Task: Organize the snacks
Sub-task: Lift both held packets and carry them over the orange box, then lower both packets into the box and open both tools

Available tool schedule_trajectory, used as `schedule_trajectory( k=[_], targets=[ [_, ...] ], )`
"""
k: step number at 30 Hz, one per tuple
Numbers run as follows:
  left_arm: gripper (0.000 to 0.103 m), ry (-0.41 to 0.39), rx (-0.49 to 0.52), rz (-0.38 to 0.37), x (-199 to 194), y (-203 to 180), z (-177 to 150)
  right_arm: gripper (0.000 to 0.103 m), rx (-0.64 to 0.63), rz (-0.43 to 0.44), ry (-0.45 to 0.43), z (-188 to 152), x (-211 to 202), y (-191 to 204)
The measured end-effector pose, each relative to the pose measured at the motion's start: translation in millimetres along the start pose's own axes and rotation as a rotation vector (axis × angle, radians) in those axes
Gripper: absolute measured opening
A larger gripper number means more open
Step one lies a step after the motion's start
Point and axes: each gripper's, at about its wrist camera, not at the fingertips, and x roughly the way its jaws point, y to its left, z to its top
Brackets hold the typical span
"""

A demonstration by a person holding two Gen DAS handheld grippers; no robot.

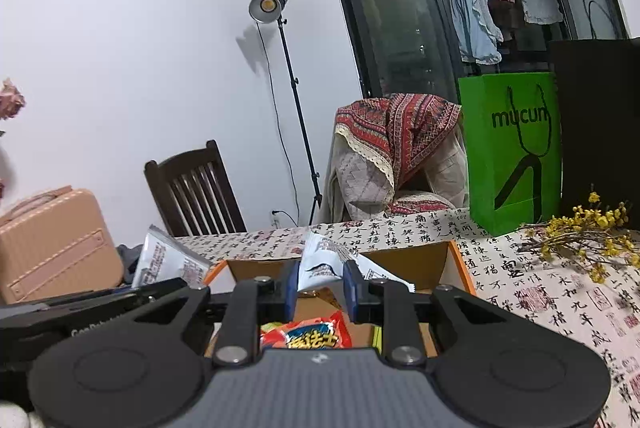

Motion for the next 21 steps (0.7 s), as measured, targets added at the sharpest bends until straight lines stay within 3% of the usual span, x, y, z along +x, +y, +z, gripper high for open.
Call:
schedule_trajectory(
  k=[9,14,15,16,19,20,21],
  targets=[
    [0.013,0.026,0.028,0.047,31,13,-17,0.023,-0.029,-0.003,0.006,-26,28,-13],
    [0.018,0.007,0.016,0.024,30,16,-25,0.025,-0.016,0.010,0.024,-31,34,-20],
    [0.031,0.003,0.019,0.020,29,17,-26,0.028,-0.012,0.012,0.030,-32,35,-21],
    [0.055,0.000,0.017,0.020,28,16,-27,0.028,-0.009,0.011,0.036,-32,36,-22],
    [0.091,-0.029,0.005,0.055,22,16,-28,0.066,0.016,0.025,0.043,-33,35,-26],
    [0.098,-0.036,-0.004,0.063,20,17,-27,0.085,0.023,0.018,0.036,-32,33,-27],
    [0.103,-0.045,-0.019,0.067,18,19,-27,0.098,0.029,0.011,0.029,-32,33,-28]
  ],
)
